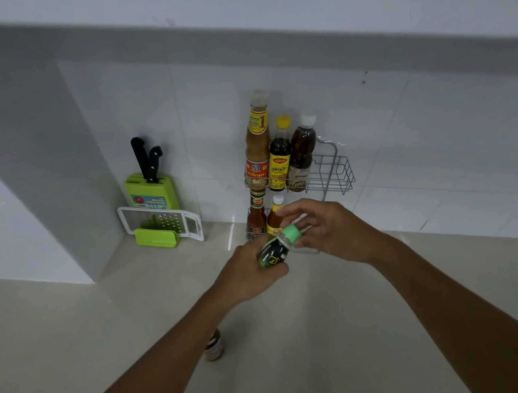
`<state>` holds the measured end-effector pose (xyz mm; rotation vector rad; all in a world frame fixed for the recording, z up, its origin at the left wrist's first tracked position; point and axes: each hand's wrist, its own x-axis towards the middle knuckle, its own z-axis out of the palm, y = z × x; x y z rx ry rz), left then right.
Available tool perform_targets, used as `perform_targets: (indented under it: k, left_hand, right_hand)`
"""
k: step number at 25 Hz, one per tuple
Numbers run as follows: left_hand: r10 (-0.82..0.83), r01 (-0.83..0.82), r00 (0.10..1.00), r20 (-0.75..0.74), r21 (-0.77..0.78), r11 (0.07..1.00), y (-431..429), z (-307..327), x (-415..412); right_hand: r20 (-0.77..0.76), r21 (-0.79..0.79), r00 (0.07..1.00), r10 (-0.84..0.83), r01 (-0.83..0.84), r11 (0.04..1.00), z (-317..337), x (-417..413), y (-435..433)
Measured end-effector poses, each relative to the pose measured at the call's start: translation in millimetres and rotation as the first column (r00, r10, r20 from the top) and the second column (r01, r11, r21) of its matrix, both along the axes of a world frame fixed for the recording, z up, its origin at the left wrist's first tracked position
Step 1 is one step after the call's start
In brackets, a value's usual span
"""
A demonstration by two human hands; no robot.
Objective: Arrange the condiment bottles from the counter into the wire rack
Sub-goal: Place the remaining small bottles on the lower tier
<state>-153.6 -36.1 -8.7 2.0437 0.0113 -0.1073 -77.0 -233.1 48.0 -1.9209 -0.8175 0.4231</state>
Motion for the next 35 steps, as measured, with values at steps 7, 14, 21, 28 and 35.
perform_targets:
  k: [7, 14, 21, 28, 35]
  left_hand:
    - [-0.434, 0.317, 0.870, -0.233, -0.409, 0.856, 35.0, 40.9, 24.3]
    - [-0.739, 0.376, 0.624, -0.254, -0.732, 0.569, 40.2, 38.8, 28.4]
    - [-0.419, 0.370, 0.893, -0.167, -0.257, 0.893, 26.3, 59.7, 18.5]
    - [-0.021, -0.121, 0.964, 0.264, 0.511, 0.851, -14.9, 52.3, 3.1]
    - [-0.074, 0.070, 0.997, -0.031, -0.103, 0.992, 4.0, 51.5, 14.2]
  right_hand:
    - [0.378, 0.018, 0.922, 0.077, -0.091, 0.996, 32.0, -1.1, 11.6]
    - [0.574, -0.185, 0.786, 0.231, -0.150, 0.971, 52.4, -10.4, 16.0]
    - [0.550, -0.312, 0.807, 0.216, -0.042, 0.949, 44.9, -12.5, 13.5]
    - [0.353, -0.377, 0.917, -0.188, 0.323, 0.868, 38.6, -19.6, 31.9]
    - [0.027, -0.408, 0.993, -0.119, 0.120, 0.905, 69.3, -7.6, 5.5]
